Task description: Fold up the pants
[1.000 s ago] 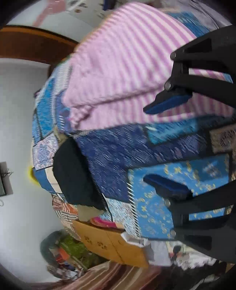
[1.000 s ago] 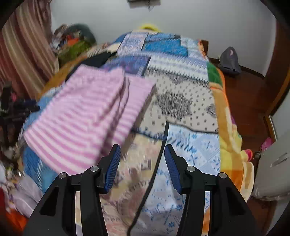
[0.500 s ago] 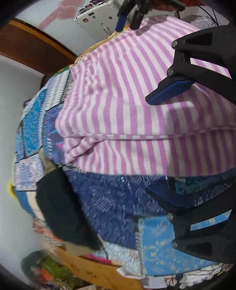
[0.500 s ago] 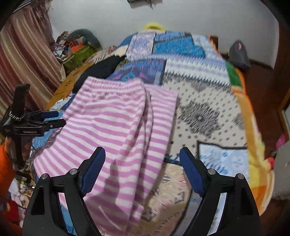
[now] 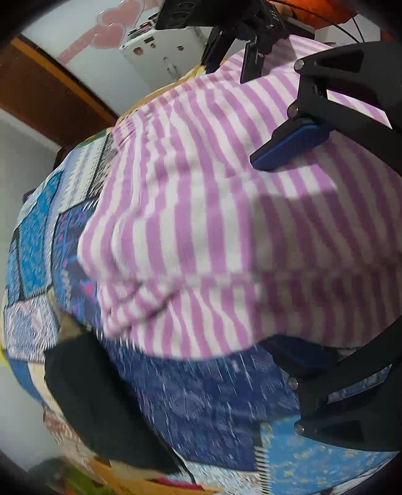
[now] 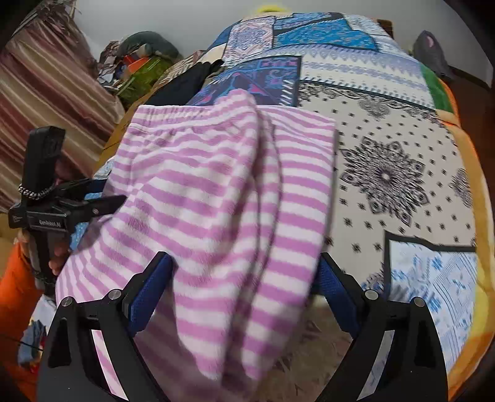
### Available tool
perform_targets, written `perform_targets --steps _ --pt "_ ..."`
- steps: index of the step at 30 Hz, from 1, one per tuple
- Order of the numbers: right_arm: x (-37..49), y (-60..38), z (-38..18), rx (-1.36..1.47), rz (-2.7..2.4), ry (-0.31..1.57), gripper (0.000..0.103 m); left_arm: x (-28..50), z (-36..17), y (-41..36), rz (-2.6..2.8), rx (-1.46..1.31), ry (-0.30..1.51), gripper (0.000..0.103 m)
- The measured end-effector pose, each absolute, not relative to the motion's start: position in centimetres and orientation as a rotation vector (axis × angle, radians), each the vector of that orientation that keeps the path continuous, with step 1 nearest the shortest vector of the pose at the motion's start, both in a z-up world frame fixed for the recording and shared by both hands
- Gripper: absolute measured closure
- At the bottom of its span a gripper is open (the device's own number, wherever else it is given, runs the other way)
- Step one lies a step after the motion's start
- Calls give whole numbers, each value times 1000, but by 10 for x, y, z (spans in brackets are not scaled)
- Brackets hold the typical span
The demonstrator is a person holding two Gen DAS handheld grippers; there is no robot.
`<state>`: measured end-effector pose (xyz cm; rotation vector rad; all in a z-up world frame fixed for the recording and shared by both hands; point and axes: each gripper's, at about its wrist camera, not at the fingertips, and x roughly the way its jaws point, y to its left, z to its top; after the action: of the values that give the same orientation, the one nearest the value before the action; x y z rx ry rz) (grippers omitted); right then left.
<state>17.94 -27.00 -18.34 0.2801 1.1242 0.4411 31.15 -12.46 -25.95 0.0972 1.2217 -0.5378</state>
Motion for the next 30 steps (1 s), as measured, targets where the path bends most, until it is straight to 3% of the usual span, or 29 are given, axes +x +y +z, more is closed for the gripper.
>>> perform_targets --steps 5,8,13,15,18,30 --pt "188 -257 -179 237 501 1118 17 316 -255 -141 -577 125 1214 5" --pt "193 -254 -174 216 525 1091 34 313 -248 -149 -594 166 1181 23" --pt "199 -257 -166 200 513 1046 72 312 -237 -153 -562 211 1115 54" --pt "200 -256 -160 176 509 1024 75 313 -230 -149 -553 203 1100 66" --pt "199 -253 -149 152 505 987 78 312 -217 -144 -547 178 1066 73" --pt "217 -228 -69 85 523 786 80 315 -132 -106 -475 151 830 77"
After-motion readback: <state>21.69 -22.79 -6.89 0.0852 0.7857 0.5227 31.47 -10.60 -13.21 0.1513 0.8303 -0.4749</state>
